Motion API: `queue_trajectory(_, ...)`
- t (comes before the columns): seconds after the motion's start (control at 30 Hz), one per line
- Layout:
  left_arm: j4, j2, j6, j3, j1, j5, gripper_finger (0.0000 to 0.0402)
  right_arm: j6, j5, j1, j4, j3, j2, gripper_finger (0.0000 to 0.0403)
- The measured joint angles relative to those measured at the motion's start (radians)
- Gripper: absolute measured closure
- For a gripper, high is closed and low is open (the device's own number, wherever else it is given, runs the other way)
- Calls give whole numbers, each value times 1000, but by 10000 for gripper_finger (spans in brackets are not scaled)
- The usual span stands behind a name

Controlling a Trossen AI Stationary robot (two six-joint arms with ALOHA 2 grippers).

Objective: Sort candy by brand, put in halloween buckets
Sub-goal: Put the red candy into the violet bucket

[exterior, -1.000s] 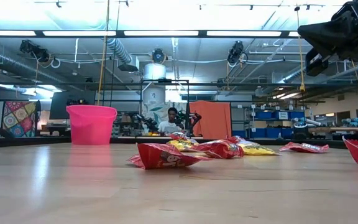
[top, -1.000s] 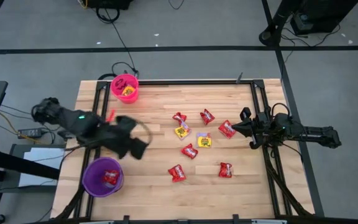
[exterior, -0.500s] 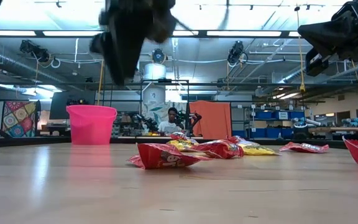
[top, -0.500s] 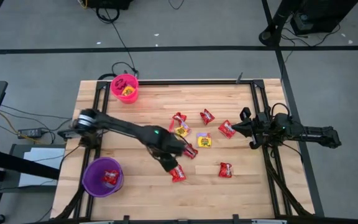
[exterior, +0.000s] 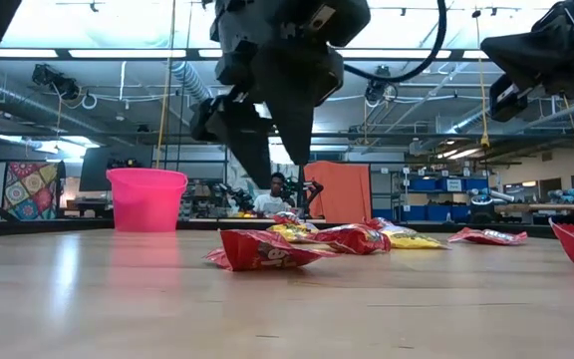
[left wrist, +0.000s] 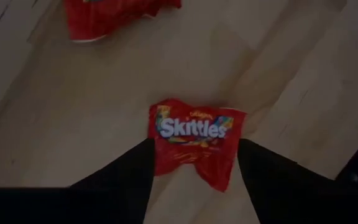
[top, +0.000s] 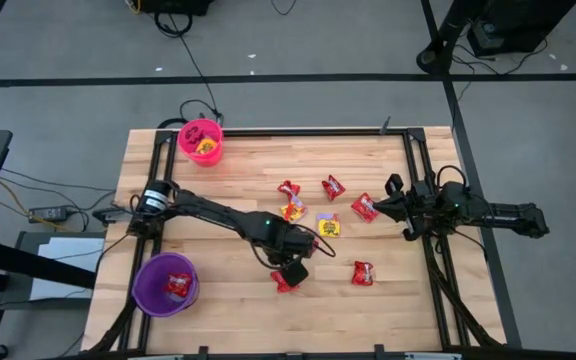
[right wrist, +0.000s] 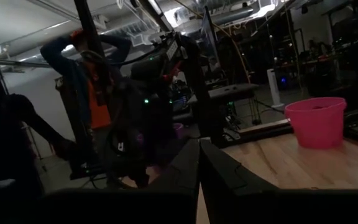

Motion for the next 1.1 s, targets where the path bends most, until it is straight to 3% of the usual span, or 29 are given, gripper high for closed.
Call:
queue_trajectory(0.2, -7, 0, -2, 0, -14, -2, 139, 2, -9, 0, 0, 0, 0, 380)
queue_trajectory(0.9, 43, 121, -26, 0, -54, 3, 137, 1, -6, 0, 11, 0, 0, 380)
queue_trajectory(1.1, 46, 152, -55, 5, -62, 24, 170, 1, -6, 0, 23, 0, 1, 380)
